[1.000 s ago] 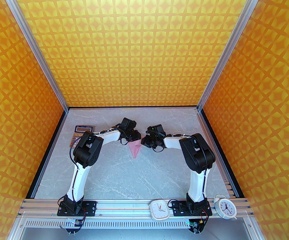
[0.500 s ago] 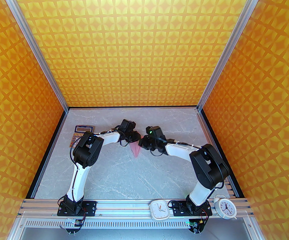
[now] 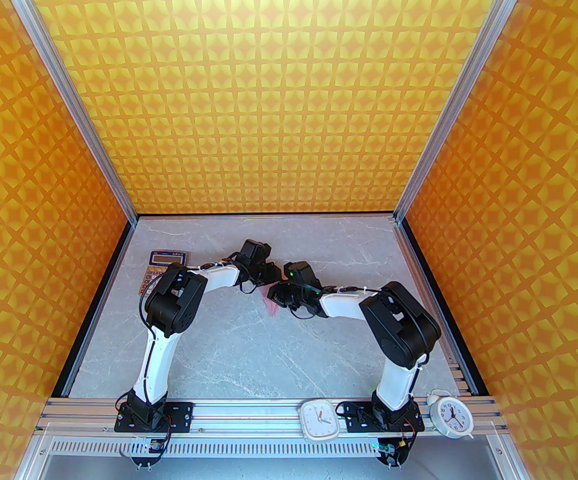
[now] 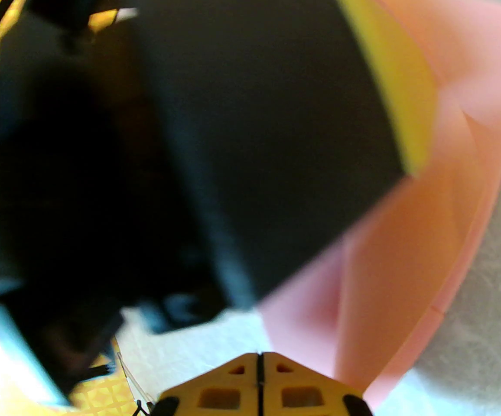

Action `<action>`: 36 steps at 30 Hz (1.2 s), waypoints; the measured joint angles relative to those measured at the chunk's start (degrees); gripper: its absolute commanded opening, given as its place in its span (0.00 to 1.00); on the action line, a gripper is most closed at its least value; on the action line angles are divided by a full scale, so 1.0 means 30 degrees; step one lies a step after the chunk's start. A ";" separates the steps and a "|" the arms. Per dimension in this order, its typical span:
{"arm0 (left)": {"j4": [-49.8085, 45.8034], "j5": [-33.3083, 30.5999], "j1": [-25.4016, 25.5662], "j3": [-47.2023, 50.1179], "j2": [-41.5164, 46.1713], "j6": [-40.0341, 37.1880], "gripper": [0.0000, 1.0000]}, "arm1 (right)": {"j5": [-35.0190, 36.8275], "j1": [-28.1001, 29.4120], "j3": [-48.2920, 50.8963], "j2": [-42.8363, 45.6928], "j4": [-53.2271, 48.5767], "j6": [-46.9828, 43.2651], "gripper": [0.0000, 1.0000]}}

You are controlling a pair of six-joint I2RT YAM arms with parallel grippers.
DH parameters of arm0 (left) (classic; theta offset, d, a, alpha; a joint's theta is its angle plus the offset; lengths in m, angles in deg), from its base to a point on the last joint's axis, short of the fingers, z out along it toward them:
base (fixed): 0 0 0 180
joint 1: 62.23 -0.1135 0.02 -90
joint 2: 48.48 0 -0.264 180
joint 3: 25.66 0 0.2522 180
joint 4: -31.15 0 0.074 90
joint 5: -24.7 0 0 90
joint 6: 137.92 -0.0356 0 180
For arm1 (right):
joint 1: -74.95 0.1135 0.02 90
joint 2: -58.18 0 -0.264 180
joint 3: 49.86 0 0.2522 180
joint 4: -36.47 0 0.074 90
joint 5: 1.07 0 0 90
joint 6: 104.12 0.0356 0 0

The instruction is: Fold a paper plane with a square sheet of paper (fold left side to right side)

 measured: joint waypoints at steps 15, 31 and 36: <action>0.0044 0.0007 0.0000 0.0015 0.0000 0.0000 0.17 | -0.0015 0.0000 0.0867 -0.0758 0.0867 0.0131 0.05; -0.0277 -0.0029 0.0146 0.0729 0.1923 0.0168 0.21 | -0.0233 -0.0015 0.0962 -0.0787 0.0918 -0.0036 0.00; 0.0109 -0.0007 0.0219 0.1151 0.2965 0.0503 0.21 | -0.0561 -0.0051 0.1253 -0.0787 0.1384 -0.0029 0.00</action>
